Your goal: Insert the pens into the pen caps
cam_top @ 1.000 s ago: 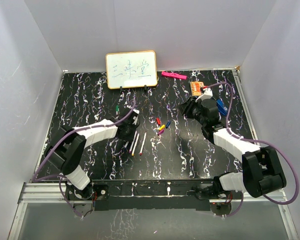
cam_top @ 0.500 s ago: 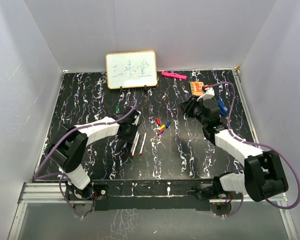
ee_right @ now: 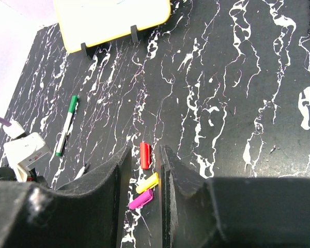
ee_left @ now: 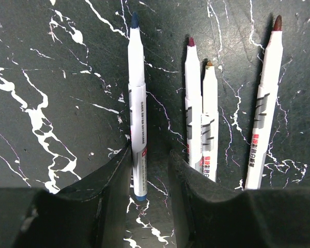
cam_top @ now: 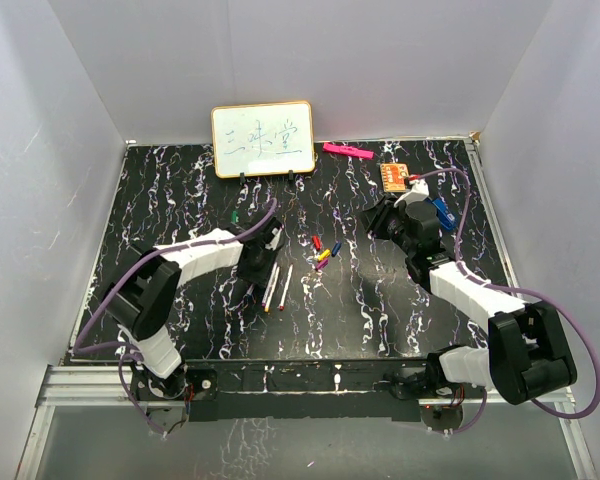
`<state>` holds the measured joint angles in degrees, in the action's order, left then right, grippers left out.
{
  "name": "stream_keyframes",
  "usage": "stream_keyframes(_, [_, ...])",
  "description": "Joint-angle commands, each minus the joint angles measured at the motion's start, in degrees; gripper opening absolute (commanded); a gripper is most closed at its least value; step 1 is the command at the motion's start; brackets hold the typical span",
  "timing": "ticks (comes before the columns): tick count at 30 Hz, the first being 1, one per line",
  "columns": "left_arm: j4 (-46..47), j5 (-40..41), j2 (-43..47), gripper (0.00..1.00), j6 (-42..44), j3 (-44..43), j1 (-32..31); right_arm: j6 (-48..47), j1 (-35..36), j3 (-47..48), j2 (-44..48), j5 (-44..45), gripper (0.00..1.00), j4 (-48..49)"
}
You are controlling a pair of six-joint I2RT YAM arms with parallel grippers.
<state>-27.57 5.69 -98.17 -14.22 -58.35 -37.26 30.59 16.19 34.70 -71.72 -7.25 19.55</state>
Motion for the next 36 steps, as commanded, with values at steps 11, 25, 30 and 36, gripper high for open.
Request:
stream_keyframes(11, [-2.84, 0.35, -6.81, 0.24, 2.68, 1.24, 2.25, -0.01, -0.23, -0.83, 1.81, 0.98, 0.22, 2.56])
stream_keyframes(25, [-1.16, -0.62, -12.53, 0.0, 3.13, -0.83, 3.86, 0.75, -0.26, -0.85, 2.19, 0.88, 0.21, 2.39])
stream_keyframes(30, [0.04, -1.38, -11.97, 0.0, 3.23, -0.58, 3.91, -0.72, -0.26, -0.17, 1.94, 2.18, 0.16, -0.83])
stream_keyframes(36, [0.21, -0.92, -7.25, 0.0, 3.32, -0.58, 3.87, -1.24, -0.24, 0.76, 1.8, 4.52, 0.14, -5.2])
